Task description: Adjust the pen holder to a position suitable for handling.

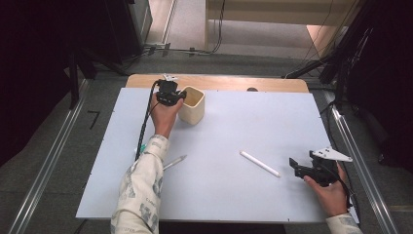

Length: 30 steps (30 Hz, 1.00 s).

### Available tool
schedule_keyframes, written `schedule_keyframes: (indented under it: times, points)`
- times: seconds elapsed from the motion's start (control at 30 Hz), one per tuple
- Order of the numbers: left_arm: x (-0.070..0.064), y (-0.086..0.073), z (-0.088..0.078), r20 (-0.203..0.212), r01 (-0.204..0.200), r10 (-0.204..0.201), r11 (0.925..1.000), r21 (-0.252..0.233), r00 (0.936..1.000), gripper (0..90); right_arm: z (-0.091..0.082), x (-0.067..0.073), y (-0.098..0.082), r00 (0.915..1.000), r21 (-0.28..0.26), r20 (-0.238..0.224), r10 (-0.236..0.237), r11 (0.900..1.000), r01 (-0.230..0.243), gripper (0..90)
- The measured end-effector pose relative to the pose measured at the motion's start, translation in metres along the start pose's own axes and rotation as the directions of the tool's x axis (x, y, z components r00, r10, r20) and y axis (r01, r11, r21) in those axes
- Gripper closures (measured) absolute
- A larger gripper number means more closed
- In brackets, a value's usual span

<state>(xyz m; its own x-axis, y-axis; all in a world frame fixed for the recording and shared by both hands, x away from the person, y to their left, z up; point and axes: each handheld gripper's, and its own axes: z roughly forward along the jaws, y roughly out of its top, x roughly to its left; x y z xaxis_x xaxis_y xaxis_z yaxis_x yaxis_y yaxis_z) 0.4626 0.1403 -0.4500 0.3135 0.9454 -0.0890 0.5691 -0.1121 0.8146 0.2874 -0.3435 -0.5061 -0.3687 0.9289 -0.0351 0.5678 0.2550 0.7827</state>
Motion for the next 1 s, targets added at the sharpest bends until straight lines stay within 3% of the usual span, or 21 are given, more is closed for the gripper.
schedule_keyframes:
  times: [0.53, 1.0]
  points:
    - [-0.004, -0.001, -0.003, 0.019, -0.011, 0.011, 0.9999, 0.009, 0.9998, 82.9, 0.0, 0.0, 0.0, 1.0, 0.002, 0.002, -0.002, 1.0, 0.002, 15.7]
    - [-0.024, -0.012, -0.013, 0.065, -0.024, 0.023, 0.9996, 0.015, 0.9976, 82.5, 0.0, 0.0, 0.0, 1.0, 0.004, 0.007, 0.0, 1.0, 0.0, 15.7]
